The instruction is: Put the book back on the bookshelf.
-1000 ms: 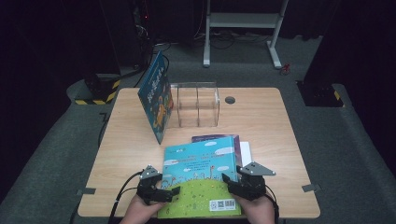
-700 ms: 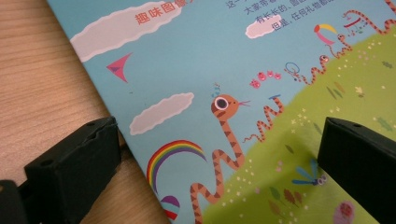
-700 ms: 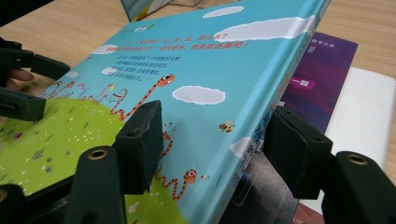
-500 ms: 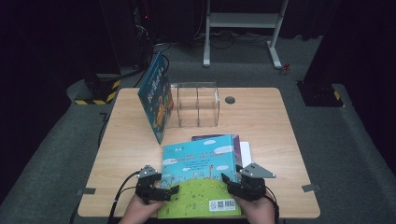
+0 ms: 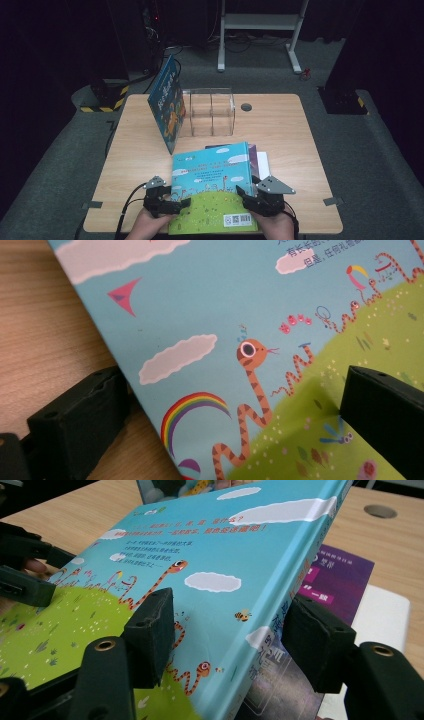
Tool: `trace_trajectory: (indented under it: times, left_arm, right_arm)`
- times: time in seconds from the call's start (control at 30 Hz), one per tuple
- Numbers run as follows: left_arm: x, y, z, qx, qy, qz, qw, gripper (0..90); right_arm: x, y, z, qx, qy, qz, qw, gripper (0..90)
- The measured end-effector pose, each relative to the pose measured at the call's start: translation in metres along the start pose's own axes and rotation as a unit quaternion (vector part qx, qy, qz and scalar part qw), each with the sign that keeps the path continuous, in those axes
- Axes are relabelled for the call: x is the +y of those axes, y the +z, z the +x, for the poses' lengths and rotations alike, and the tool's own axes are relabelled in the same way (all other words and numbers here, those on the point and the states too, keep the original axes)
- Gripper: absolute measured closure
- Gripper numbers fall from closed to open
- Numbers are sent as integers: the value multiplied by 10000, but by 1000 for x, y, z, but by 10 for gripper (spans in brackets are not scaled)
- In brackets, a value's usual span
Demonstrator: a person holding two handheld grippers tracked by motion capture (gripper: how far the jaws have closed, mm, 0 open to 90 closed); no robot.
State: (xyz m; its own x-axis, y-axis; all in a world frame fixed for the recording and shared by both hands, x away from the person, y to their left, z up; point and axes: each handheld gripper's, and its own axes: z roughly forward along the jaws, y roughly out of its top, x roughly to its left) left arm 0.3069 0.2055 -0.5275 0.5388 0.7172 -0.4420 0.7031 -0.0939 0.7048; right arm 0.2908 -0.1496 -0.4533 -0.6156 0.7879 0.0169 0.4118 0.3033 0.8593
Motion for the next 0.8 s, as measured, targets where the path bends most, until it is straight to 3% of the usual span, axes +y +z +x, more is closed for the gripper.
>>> trace_trajectory:
  times: [0.13,0.37,0.57,0.67,0.8]
  left_arm:
    - [0,-1,1,-32,6,-20,10000,0]
    - [1,0,0,-39,-63,11,10000,1]
    - [4,-4,-4,127,18,42,9999,11]
    - [5,-10,-5,182,37,-80,9998,56]
    - [7,-17,-12,273,261,-374,9986,101]
  right_arm:
    - [2,-2,3,-4,-100,-71,9999,382]
    - [1,1,2,44,-8,-24,10000,381]
    - [1,2,0,107,140,12,9998,380]
    - [2,2,0,109,120,18,9999,381]
    - [3,1,1,31,101,-14,9999,404]
